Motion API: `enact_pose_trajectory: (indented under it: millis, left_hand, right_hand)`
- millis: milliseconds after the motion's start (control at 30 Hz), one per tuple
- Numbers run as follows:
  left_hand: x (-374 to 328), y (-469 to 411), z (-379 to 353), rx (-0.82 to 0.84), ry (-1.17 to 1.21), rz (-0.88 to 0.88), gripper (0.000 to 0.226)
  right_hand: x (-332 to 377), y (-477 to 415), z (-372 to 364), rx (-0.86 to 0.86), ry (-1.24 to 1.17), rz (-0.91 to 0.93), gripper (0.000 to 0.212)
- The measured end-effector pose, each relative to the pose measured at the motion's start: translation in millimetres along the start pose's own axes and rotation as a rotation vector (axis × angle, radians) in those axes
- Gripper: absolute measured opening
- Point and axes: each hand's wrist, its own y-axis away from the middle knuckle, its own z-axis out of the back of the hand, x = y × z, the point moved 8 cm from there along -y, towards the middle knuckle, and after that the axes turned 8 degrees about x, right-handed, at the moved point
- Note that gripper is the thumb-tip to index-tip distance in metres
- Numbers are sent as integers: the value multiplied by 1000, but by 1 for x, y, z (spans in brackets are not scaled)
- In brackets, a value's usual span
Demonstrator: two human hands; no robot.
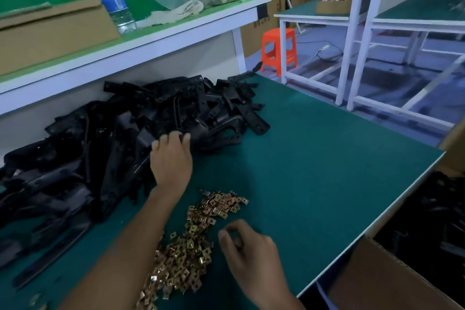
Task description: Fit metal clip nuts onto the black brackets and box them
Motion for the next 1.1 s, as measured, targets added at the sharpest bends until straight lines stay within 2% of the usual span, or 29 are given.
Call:
enact_pose_trajectory:
  millis: [167,233,267,333,400,433,467,533,600,700,767,833,900,967,1100]
  left_hand:
    - [12,14,88,-290,385,32,41]
    - [11,37,115,-314,548,12,33]
    - [8,53,123,-288,612,-12,27]
    - [1,89,128,-152,682,-67,17]
    - [-10,126,121,73,696,-127,10]
    - [-15,144,115,204,692,-152,14]
    - [-21,160,106,340,686,-184,20]
    - [-30,185,90,581,687,-246,33]
    - [-28,191,83,685,755,-218,41]
    - [-9,170,78,649,874,-135,41]
    - [6,147,59,620,887,-61,46]
    - [22,122,28,566,726,-8,46]
    - [30,103,-5,511,445,-25,26]
    - [30,92,-35,488,264,-67,24]
    - [34,75,-67,492,146,37,24]
  right_hand:
    - [5,2,5,14,-74,5,16]
    - [3,4,9,-13,-113,-18,24]
    - [1,4,11,-33,-135,-46,35]
    - [-4,6,13,-80,-167,-101,71]
    - [-3,10,16,-137,-207,-92,100]
    - [-1,11,18,-156,-210,-57,104]
    - [2,12,18,-157,-190,-18,103]
    - [7,13,15,-116,-102,76,83]
    - [15,14,11,-92,16,158,56]
    - [25,16,3,-90,140,257,36]
    - [28,16,1,-82,97,259,26]
    - [25,15,5,-86,11,191,22]
    - [14,16,6,-87,-63,56,20]
    - [4,17,7,-88,-146,-28,26]
    - [8,13,11,-104,-180,-6,36]
